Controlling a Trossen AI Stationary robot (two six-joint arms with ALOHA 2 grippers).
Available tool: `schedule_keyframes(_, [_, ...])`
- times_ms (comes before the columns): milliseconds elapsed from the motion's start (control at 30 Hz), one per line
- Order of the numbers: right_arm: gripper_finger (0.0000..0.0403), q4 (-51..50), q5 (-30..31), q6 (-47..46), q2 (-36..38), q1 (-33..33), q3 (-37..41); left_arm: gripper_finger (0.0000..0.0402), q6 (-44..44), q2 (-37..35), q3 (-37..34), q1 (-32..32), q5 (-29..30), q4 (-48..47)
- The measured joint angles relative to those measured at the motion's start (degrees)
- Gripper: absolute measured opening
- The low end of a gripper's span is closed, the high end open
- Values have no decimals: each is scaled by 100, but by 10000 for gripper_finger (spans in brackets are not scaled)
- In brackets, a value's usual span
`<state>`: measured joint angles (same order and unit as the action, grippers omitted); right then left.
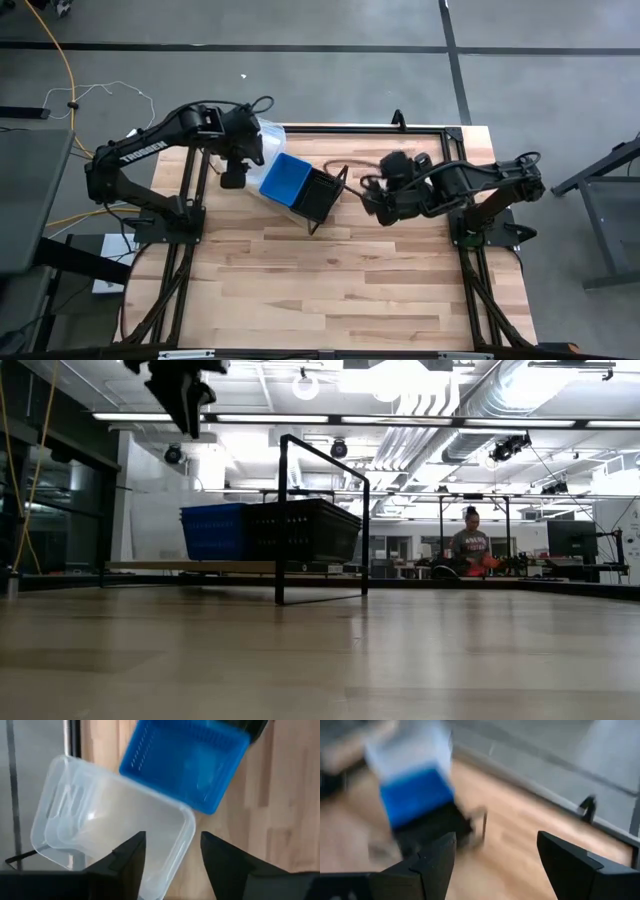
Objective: Stack baskets on shelf by color
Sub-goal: Adjust the bins on the shelf
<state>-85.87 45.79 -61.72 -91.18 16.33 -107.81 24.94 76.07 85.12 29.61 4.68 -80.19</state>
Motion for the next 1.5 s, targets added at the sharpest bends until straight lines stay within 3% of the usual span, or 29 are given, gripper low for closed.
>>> schedule_keyframes(167, [264, -388, -1121, 353, 134, 104, 521, 185, -914, -234, 300, 44, -991, 655])
schedule_keyframes(267, [249, -131, -2038, 150, 561, 327, 1721, 183, -1488, -697, 118, 70, -1700, 1526])
schedule_keyframes(367, [216, 777, -2333, -737, 1113, 741, 3323, 178, -2091, -1249, -259, 25, -1981, 2473])
schedule_keyframes(533, [125, 5005, -1558, -1490, 1846, 1354, 5875, 169, -3347, -2302, -1269, -315, -1925, 4519])
schedule_keyframes(700, [15, 9963, -500, 92, 1364, 1115, 7525, 164, -4449, -3125, -2352, -777, -1719, 6524])
schedule_keyframes(800, [18, 11343, -130, 1391, 723, 680, 7724, 162, -4765, -3408, -2770, -1106, -1350, 7030])
schedule_keyframes(900, [11, 11607, -229, 2109, 155, 176, 7555, 162, -4836, -3567, -2946, -1415, -893, 7120])
schedule_keyframes(1133, [2, 11713, -1052, 2309, -930, -551, 6988, 162, -4858, -3595, -2978, -1890, -349, 7120])
schedule_keyframes(1500, [0, 11993, -1478, 2796, -1586, -631, 6239, 162, -4882, -3595, -2978, -1995, -224, 7107])
